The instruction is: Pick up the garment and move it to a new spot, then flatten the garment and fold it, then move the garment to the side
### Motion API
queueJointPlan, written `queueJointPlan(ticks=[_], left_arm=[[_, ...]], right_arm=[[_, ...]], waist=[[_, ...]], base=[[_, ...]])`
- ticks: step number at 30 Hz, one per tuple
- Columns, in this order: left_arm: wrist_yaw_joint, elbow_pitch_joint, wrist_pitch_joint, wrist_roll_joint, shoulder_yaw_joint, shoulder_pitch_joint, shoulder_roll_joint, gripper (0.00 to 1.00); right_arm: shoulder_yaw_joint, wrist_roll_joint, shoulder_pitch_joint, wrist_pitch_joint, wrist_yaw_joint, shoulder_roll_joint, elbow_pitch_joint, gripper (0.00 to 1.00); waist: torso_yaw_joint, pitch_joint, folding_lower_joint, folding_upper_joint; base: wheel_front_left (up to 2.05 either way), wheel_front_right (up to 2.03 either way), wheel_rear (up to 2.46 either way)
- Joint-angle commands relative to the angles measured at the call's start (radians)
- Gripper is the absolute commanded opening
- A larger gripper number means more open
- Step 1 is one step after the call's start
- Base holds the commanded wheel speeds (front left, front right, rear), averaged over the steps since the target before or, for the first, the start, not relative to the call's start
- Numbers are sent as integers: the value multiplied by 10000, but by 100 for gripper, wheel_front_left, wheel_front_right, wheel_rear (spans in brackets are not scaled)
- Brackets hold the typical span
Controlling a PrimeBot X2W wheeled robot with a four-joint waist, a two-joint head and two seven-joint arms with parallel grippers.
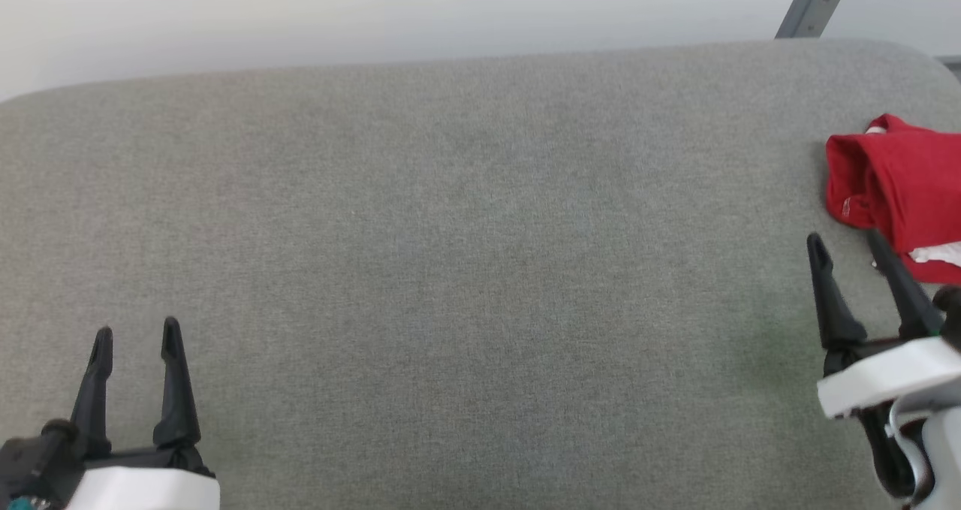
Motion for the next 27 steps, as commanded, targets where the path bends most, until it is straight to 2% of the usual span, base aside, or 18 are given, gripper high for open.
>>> queueJointPlan(ticks=[1,27], left_arm=[[-30,1,-45,-79,72,162,-48,100],[-31,-31,-45,136,241,819,-434,100]], right_arm=[[-41,-44,187,-29,-12,62,-79,100],[-577,-258,1862,-30,-11,944,-1008,100]], waist=[[29,-112,0,-1],[-36,-891,0,-1]], base=[[0,0,0],[0,0,0]])
